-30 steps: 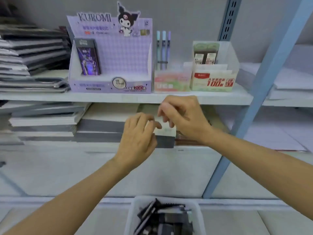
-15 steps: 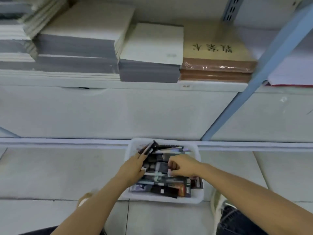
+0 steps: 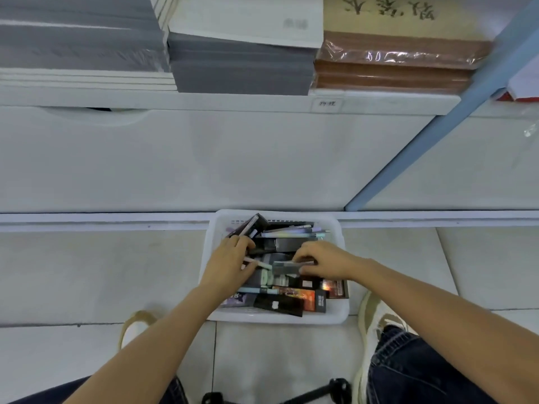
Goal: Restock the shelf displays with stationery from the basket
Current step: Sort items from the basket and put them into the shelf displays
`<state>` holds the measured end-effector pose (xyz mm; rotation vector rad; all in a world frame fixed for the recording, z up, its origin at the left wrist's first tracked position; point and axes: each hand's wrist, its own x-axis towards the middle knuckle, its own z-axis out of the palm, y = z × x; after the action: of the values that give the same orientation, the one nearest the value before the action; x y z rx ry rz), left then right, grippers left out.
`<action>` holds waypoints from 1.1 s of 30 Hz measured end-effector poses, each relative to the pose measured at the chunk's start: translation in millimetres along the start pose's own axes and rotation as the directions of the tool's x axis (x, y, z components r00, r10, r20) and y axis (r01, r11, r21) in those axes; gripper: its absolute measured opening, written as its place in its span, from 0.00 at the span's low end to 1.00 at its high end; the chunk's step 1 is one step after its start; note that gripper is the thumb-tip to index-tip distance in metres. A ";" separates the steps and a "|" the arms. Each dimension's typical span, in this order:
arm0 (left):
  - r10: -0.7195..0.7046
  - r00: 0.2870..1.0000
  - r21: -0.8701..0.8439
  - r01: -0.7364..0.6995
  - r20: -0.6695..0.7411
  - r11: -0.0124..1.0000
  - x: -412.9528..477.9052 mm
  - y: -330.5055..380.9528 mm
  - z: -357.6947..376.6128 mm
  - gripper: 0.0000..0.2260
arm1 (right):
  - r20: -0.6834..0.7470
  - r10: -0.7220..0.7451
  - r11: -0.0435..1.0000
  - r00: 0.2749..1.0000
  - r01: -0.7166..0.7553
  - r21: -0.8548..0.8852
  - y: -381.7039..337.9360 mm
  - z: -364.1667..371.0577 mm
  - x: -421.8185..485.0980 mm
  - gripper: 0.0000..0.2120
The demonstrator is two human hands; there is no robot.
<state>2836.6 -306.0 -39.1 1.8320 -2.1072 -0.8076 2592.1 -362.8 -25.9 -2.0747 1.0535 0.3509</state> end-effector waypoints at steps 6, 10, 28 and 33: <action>0.126 0.916 -0.232 -0.037 0.381 0.972 2.9 27.7 3.3 0.09 | -0.015 -0.075 0.979 0.997 0.077 0.188 -20.3 -11.4 11.0 0.12; -0.013 0.877 -0.308 0.182 0.480 0.934 -2.6 16.4 2.0 0.03 | -0.096 -0.019 0.936 0.995 0.051 0.347 -18.8 -16.5 8.3 0.11; -0.304 0.892 -0.663 0.452 0.334 0.597 -5.9 -22.0 -22.9 0.15 | -0.085 0.040 0.997 0.996 -0.045 -0.063 -49.6 55.6 36.2 0.26; -0.326 0.890 -0.672 0.455 0.320 0.584 -5.6 -24.8 -18.9 0.11 | -0.038 0.093 0.981 0.995 -0.085 0.172 -44.3 54.2 43.7 0.18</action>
<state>2868.0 -306.9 -36.1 1.7679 -1.0957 -1.6705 2658.8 -331.4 -63.1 -1.8957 1.1659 0.2490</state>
